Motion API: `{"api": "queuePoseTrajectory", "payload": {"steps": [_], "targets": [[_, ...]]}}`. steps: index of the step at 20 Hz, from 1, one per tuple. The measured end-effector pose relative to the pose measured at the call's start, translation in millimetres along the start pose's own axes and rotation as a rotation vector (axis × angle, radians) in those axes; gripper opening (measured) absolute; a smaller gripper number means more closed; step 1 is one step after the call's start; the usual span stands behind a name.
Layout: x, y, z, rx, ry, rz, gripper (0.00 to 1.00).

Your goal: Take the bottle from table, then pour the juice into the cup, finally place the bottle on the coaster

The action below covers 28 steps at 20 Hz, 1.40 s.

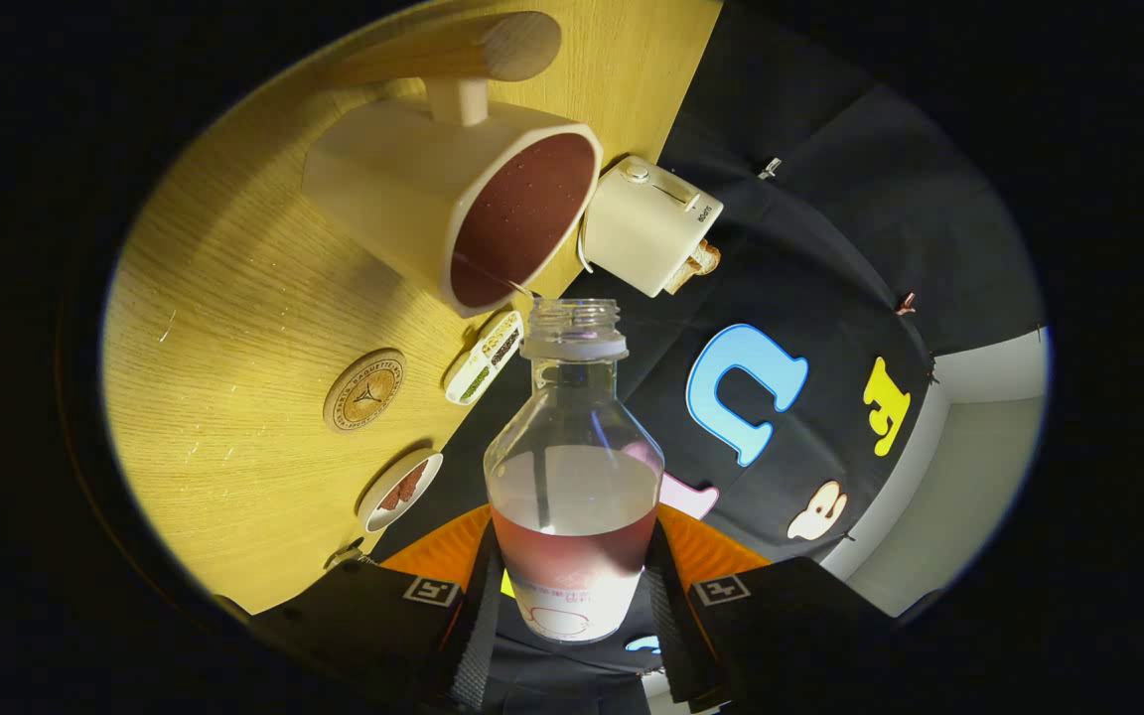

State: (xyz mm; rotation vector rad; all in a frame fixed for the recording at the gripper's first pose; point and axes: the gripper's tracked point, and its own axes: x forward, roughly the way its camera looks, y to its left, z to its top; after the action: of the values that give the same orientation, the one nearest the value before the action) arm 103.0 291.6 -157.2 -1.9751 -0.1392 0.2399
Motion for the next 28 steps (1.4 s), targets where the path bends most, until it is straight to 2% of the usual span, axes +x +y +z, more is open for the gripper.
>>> {"api": "queuePoseTrajectory", "payload": {"steps": [3, 7, 14, 19, 24, 28], "targets": [[-0.7, 7.2, 3.8, 0.178, -0.011, 0.053, 0.7], [-10.8, 20.2, 13.9, 0.502, -0.024, 0.14, 0.7], [-20.2, 12.7, 31.2, 0.982, -0.101, 0.118, 0.7], [-26.3, 11.9, 46.5, 1.314, -0.19, 0.138, 0.71], [-14.2, -8.9, 30.2, 1.742, -0.24, 0.132, 0.73], [13.8, -22.6, -4.9, 1.93, -0.272, 0.05, 0.73]]}}
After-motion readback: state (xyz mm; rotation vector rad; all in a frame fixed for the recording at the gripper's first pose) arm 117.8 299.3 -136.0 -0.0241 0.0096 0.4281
